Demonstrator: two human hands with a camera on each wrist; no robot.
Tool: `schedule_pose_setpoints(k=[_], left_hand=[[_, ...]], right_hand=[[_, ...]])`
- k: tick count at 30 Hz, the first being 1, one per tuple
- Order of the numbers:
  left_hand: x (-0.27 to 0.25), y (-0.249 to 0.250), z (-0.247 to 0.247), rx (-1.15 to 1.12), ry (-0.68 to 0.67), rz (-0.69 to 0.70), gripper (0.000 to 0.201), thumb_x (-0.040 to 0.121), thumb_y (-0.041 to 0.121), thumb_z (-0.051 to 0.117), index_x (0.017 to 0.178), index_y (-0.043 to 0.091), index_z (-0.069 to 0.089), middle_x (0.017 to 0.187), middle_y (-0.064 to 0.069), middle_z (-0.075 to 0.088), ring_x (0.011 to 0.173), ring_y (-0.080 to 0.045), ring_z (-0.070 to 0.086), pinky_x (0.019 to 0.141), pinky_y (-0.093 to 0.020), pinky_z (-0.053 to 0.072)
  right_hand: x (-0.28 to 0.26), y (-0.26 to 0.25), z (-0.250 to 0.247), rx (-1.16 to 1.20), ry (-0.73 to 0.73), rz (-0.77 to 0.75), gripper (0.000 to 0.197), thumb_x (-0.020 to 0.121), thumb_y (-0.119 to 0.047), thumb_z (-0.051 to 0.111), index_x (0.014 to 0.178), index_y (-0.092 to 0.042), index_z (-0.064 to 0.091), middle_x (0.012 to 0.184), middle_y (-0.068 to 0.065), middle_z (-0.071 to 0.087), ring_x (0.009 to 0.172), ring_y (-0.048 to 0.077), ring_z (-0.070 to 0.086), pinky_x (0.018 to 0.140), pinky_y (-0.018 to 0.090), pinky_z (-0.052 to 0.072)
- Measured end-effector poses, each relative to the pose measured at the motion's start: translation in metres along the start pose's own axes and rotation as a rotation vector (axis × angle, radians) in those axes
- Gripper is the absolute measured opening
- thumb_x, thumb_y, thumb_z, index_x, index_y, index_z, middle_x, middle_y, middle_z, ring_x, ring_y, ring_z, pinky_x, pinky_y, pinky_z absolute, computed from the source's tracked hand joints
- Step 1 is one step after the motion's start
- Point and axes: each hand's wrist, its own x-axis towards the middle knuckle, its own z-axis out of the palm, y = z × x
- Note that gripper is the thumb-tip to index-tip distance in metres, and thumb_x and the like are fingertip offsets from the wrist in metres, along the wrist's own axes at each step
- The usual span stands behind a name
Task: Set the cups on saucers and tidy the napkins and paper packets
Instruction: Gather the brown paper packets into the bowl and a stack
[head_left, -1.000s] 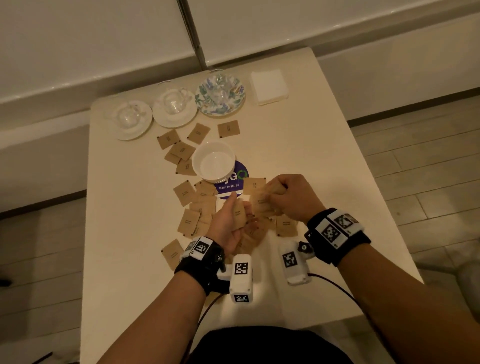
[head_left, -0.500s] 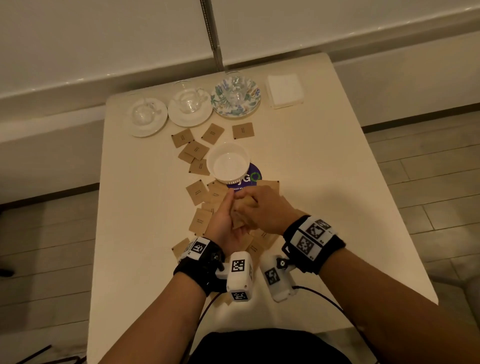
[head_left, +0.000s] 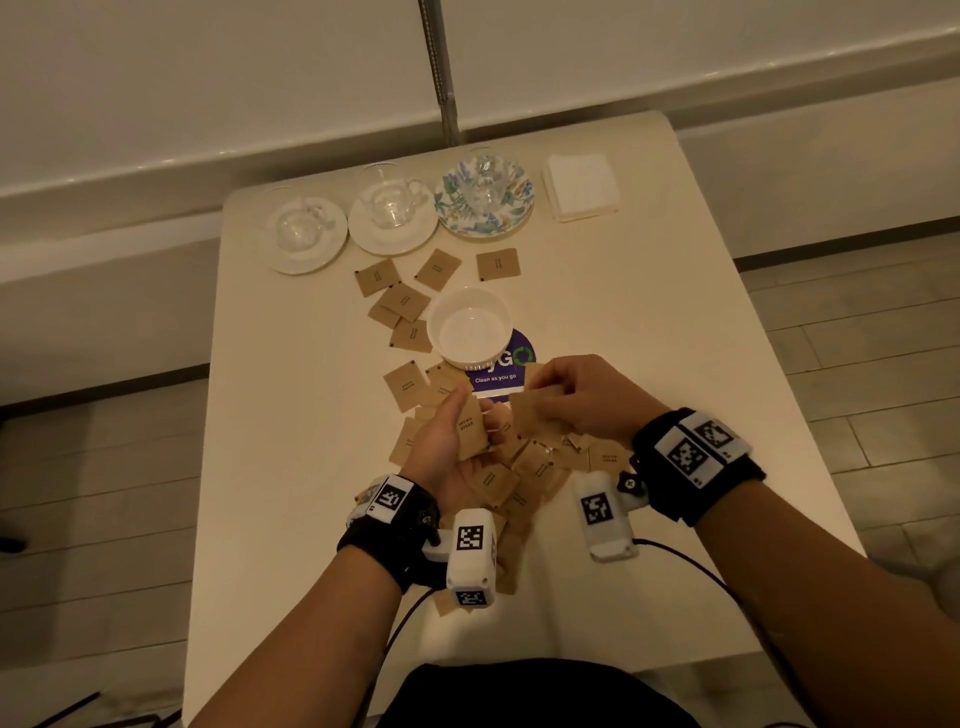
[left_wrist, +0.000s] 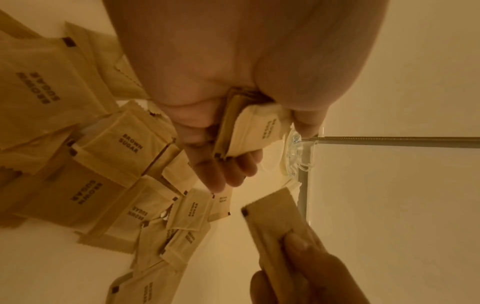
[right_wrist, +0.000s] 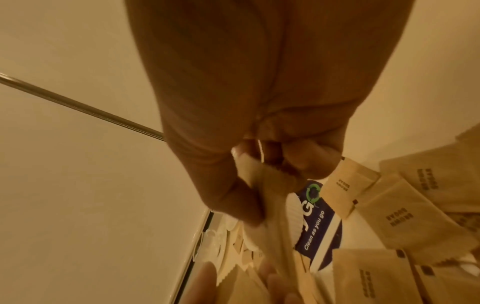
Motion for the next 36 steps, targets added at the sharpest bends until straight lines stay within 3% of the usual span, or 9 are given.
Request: schedule_pose_setpoints(k=[3, 9, 13, 18, 21, 26, 29, 32, 36], left_hand=[[0.001, 0.001, -0.003, 0.047, -0.017, 0.005, 0.049, 0.101, 0.05, 0.039, 0.105, 0.006, 0.061, 0.091, -0.014, 0.065, 0.074, -0.022, 0.063, 0.062, -0.033, 0.053], [-0.001, 0.0, -0.002, 0.176, -0.049, -0.007, 0.058, 0.097, 0.061, 0.037, 0.116, 0.014, 0.067, 0.098, -0.012, 0.07, 0.074, -0.023, 0.068, 0.054, -0.032, 0.053], [-0.003, -0.001, 0.01, 0.211, -0.098, 0.0, 0.057, 0.097, 0.063, 0.034, 0.117, 0.021, 0.067, 0.097, -0.012, 0.072, 0.068, -0.026, 0.067, 0.052, -0.031, 0.051], [0.001, 0.002, 0.011, 0.221, -0.119, 0.017, 0.068, 0.091, 0.074, 0.033, 0.101, 0.019, 0.073, 0.083, -0.014, 0.069, 0.061, -0.025, 0.064, 0.049, -0.029, 0.049], [0.002, 0.003, 0.01, 0.232, -0.102, 0.03, 0.075, 0.088, 0.079, 0.031, 0.099, 0.018, 0.072, 0.079, -0.014, 0.068, 0.058, -0.024, 0.062, 0.049, -0.029, 0.048], [0.0, 0.006, 0.016, 0.129, -0.111, 0.007, 0.082, 0.083, 0.082, 0.032, 0.119, 0.018, 0.068, 0.114, -0.023, 0.06, 0.102, -0.033, 0.056, 0.083, -0.044, 0.047], [-0.005, 0.008, 0.019, 0.066, -0.137, -0.011, 0.085, 0.084, 0.081, 0.029, 0.129, 0.017, 0.063, 0.133, -0.021, 0.057, 0.119, -0.035, 0.051, 0.105, -0.049, 0.039], [-0.01, 0.006, 0.02, 0.095, -0.18, -0.005, 0.084, 0.085, 0.08, 0.025, 0.135, 0.021, 0.056, 0.129, -0.012, 0.064, 0.118, -0.027, 0.062, 0.09, -0.042, 0.056], [-0.015, 0.003, 0.018, 0.073, -0.212, -0.013, 0.079, 0.087, 0.076, 0.026, 0.139, 0.021, 0.052, 0.13, -0.009, 0.064, 0.117, -0.024, 0.063, 0.079, -0.034, 0.057]], right_hand=[[-0.005, -0.007, -0.003, -0.11, -0.114, -0.097, 0.016, 0.083, -0.004, 0.07, 0.096, -0.012, 0.073, 0.094, 0.009, 0.071, 0.093, 0.021, 0.066, 0.081, 0.034, 0.058], [-0.004, -0.024, 0.015, -0.396, -0.197, -0.189, 0.03, 0.085, -0.004, 0.056, 0.109, -0.017, 0.068, 0.08, -0.015, 0.06, 0.076, -0.003, 0.055, 0.064, 0.01, 0.038], [-0.002, -0.031, 0.033, -0.62, -0.144, -0.235, 0.03, 0.086, -0.006, 0.053, 0.114, -0.018, 0.055, 0.092, -0.007, 0.06, 0.088, 0.016, 0.055, 0.078, 0.027, 0.038], [-0.003, -0.038, 0.038, -0.678, -0.012, -0.376, 0.02, 0.085, -0.005, 0.052, 0.097, -0.017, 0.062, 0.097, -0.002, 0.061, 0.086, 0.017, 0.053, 0.08, 0.034, 0.04], [-0.004, -0.031, 0.041, -0.615, 0.069, -0.357, 0.031, 0.086, -0.008, 0.053, 0.112, -0.022, 0.061, 0.11, -0.003, 0.062, 0.101, 0.018, 0.055, 0.086, 0.032, 0.037], [-0.016, -0.013, 0.046, -0.447, 0.048, -0.442, 0.069, 0.08, -0.037, 0.072, 0.14, -0.023, 0.042, 0.135, -0.005, 0.05, 0.122, 0.014, 0.045, 0.105, 0.034, 0.036], [-0.018, -0.006, 0.047, -0.519, -0.021, -0.407, 0.09, 0.072, -0.048, 0.079, 0.146, -0.023, 0.034, 0.14, -0.006, 0.046, 0.119, 0.012, 0.047, 0.096, 0.025, 0.038], [-0.019, -0.001, 0.047, -0.617, 0.003, -0.419, 0.083, 0.077, -0.048, 0.075, 0.146, -0.024, 0.033, 0.139, -0.006, 0.049, 0.114, 0.013, 0.052, 0.085, 0.019, 0.031], [-0.019, 0.001, 0.048, -0.692, 0.0, -0.413, 0.082, 0.078, -0.05, 0.074, 0.146, -0.026, 0.034, 0.136, -0.007, 0.053, 0.117, 0.014, 0.051, 0.087, 0.019, 0.028]])
